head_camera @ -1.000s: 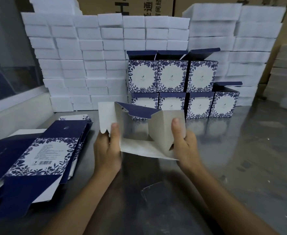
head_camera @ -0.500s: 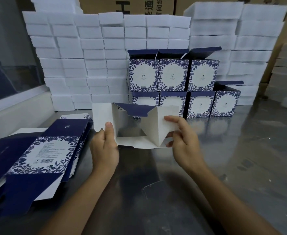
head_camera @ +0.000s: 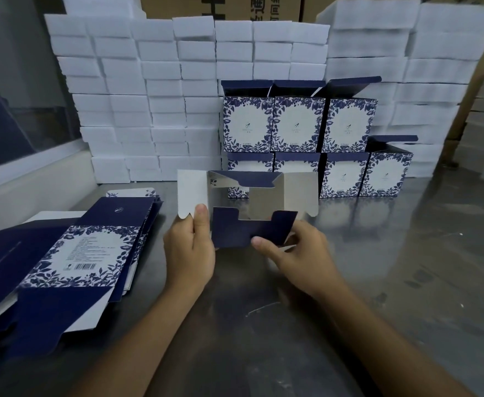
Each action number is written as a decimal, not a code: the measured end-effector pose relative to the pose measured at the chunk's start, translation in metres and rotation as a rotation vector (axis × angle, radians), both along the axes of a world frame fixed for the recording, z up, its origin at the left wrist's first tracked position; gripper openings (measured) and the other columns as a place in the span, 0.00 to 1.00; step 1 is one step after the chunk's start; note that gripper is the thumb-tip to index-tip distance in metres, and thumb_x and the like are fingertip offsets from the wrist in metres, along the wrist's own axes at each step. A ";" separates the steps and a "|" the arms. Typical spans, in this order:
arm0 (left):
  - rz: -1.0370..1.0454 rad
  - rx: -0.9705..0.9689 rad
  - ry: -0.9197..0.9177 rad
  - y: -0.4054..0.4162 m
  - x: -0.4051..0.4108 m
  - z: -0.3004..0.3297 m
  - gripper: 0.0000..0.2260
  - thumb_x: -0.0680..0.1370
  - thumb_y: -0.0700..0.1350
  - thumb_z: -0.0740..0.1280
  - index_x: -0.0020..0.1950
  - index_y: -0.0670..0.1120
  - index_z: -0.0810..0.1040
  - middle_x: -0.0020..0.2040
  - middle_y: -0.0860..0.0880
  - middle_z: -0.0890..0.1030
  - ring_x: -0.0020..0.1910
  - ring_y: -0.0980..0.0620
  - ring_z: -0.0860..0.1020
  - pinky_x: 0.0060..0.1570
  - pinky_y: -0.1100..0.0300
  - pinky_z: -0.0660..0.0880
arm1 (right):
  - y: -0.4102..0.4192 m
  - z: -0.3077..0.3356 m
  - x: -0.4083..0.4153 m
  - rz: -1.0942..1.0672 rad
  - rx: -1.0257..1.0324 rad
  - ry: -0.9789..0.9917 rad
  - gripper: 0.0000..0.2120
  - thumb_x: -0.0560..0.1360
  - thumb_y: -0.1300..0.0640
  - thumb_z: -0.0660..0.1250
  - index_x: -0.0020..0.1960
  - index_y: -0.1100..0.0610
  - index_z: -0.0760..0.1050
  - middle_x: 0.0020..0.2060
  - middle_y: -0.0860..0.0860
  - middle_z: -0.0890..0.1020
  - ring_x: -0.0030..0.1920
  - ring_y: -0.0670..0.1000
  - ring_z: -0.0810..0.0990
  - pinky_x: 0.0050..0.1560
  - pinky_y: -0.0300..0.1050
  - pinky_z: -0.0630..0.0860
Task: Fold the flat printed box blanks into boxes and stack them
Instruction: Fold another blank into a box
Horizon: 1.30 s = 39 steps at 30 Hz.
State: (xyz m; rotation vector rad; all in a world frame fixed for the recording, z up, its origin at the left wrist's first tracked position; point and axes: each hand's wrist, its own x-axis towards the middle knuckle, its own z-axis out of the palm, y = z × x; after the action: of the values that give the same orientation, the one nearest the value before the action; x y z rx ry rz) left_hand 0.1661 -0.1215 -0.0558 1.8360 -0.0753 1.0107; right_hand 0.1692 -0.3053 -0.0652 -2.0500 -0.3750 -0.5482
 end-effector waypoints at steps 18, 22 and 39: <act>-0.022 -0.039 -0.033 -0.001 0.000 -0.002 0.25 0.82 0.52 0.48 0.37 0.37 0.73 0.31 0.43 0.74 0.33 0.49 0.75 0.37 0.51 0.74 | 0.012 0.015 -0.009 -0.153 0.271 -0.103 0.08 0.70 0.46 0.77 0.41 0.45 0.79 0.38 0.39 0.85 0.35 0.42 0.82 0.38 0.35 0.77; -0.013 0.064 -0.073 -0.003 -0.002 0.001 0.18 0.83 0.47 0.54 0.32 0.52 0.63 0.30 0.54 0.68 0.29 0.57 0.71 0.31 0.71 0.65 | 0.009 0.015 -0.008 -0.226 0.286 -0.086 0.08 0.71 0.45 0.76 0.38 0.43 0.79 0.33 0.41 0.84 0.34 0.42 0.83 0.38 0.35 0.77; -0.078 -0.052 0.053 -0.022 -0.006 -0.007 0.15 0.79 0.41 0.68 0.31 0.44 0.78 0.25 0.56 0.78 0.30 0.55 0.80 0.30 0.66 0.72 | 0.021 0.021 -0.013 0.034 0.788 0.423 0.14 0.75 0.53 0.74 0.38 0.61 0.75 0.29 0.57 0.82 0.31 0.49 0.82 0.34 0.39 0.81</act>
State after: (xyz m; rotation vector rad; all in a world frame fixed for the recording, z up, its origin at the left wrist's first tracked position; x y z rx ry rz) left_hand 0.1604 -0.1433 -0.0624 1.7979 -0.0875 0.9014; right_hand 0.1565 -0.2838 -0.0439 -1.3355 0.0657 -0.1755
